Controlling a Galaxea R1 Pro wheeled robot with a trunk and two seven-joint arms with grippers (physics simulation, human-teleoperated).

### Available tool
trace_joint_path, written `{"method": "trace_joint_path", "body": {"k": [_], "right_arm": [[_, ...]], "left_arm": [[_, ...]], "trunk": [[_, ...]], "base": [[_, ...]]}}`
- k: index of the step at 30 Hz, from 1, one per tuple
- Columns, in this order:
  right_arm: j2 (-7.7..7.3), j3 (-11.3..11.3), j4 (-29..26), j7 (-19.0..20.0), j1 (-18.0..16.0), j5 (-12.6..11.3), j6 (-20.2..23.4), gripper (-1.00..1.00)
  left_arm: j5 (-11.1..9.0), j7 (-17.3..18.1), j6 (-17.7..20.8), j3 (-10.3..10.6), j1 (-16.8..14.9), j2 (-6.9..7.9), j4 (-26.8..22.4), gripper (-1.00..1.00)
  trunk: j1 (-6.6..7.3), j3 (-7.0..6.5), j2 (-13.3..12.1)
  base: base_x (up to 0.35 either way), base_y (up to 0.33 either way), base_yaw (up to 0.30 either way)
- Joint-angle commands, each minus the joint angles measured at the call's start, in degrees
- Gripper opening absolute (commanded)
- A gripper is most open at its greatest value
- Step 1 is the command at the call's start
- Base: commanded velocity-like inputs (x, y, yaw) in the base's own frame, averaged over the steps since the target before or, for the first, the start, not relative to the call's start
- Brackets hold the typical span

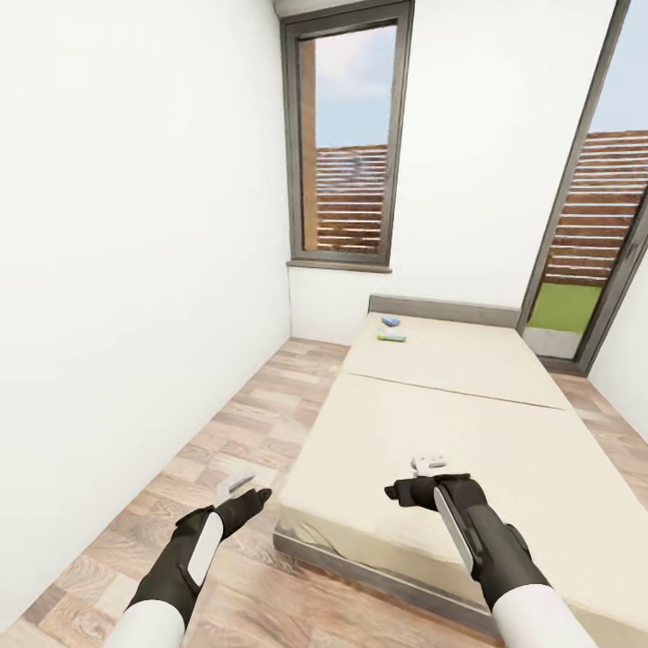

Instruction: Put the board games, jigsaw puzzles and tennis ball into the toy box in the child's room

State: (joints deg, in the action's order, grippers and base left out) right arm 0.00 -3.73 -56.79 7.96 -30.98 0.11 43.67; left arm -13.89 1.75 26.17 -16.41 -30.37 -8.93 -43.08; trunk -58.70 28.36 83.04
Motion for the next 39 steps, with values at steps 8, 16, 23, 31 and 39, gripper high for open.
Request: {"method": "trace_joint_path", "body": {"k": [8,16,23,31,39], "right_arm": [[0.06,0.02,-0.09,0.13,-0.04,-0.01,0.21,1.0],[-0.02,0.07,-0.12,0.13,-0.04,-0.02,0.2,1.0],[-0.07,0.11,-0.15,0.13,-0.04,-0.02,0.21,1.0],[-0.03,0.09,-0.16,0.08,-0.04,-0.02,0.2,1.0],[-0.01,0.08,-0.16,0.05,-0.04,-0.02,0.24,1.0]], "left_arm": [[-0.33,0.18,0.49,-0.29,-0.04,-0.04,-0.07,1.0],[-0.33,0.18,0.52,-0.29,-0.04,0.0,-0.06,1.0],[-0.33,0.18,0.54,-0.29,-0.04,0.03,-0.04,1.0],[-0.34,0.15,0.55,-0.29,-0.04,0.03,-0.01,1.0],[-0.33,0.15,0.6,-0.29,-0.04,0.04,0.01,1.0]], "trunk": [[-0.03,0.07,0.03],[-0.03,0.07,0.03],[-0.03,0.07,0.03],[-0.03,0.07,0.03],[-0.03,0.07,0.03]], "base": [[0.248,0.241,0.004],[0.254,0.241,0.001],[0.272,0.197,-0.002],[0.282,0.172,-0.114],[0.285,0.172,-0.227]]}}
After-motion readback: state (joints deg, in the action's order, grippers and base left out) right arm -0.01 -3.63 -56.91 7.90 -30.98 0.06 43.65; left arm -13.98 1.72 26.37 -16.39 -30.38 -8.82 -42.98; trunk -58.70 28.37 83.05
